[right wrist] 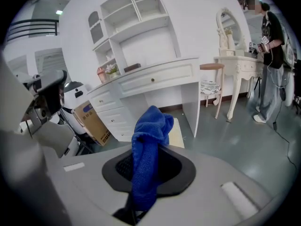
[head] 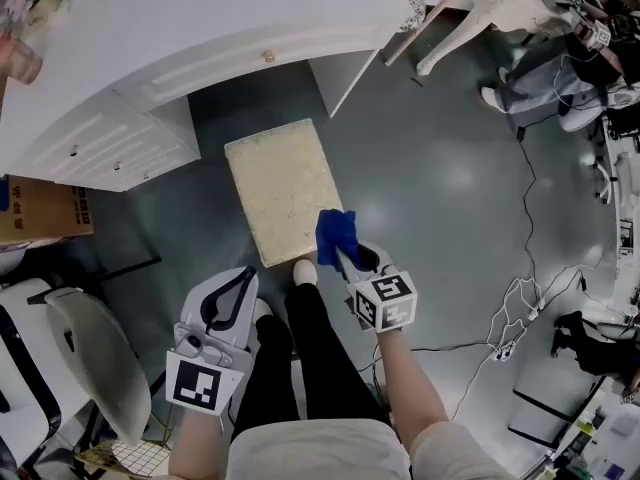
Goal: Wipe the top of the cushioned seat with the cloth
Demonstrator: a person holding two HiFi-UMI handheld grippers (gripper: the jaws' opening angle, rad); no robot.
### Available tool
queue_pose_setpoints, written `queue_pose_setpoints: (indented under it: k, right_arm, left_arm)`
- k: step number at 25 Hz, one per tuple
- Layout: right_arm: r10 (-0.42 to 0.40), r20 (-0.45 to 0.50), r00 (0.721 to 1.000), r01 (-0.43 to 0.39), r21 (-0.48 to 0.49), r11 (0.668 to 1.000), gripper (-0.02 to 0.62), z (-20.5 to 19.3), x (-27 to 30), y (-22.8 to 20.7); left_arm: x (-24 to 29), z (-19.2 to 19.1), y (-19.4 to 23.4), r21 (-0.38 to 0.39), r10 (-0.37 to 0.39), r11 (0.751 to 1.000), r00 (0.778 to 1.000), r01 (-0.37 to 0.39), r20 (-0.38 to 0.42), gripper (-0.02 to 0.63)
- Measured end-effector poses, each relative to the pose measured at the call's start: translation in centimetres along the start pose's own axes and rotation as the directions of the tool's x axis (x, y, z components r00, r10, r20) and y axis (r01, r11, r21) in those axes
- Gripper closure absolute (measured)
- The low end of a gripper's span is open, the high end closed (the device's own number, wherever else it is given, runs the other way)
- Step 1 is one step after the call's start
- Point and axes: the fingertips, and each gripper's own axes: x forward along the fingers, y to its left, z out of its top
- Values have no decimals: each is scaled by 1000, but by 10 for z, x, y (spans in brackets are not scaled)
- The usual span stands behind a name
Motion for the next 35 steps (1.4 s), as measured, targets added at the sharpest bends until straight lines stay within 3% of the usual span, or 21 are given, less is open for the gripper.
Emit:
queue_pose_setpoints:
  k: [10,21,28,35]
  right_arm:
    - [15,195,981,-4,-55,998,538,93,-96,73]
    - [47,393,918,1,-122,992,538,177,-199,136]
    - [68,486,871,19,-172,985,538,208,-251,167]
    - [79,536,841,23,-182,983,535,213,-273,186]
  left_arm:
    - [-32,59,1,-18,-11,1000,1000,11,27,606]
    - [-67,125,-8,1,-27,1000,996,27,81,606]
    - [-86,153,-23,25,-53,998,992,51,117,606]
    - [-100,168,-34,52,-79,996,986,72,144,606]
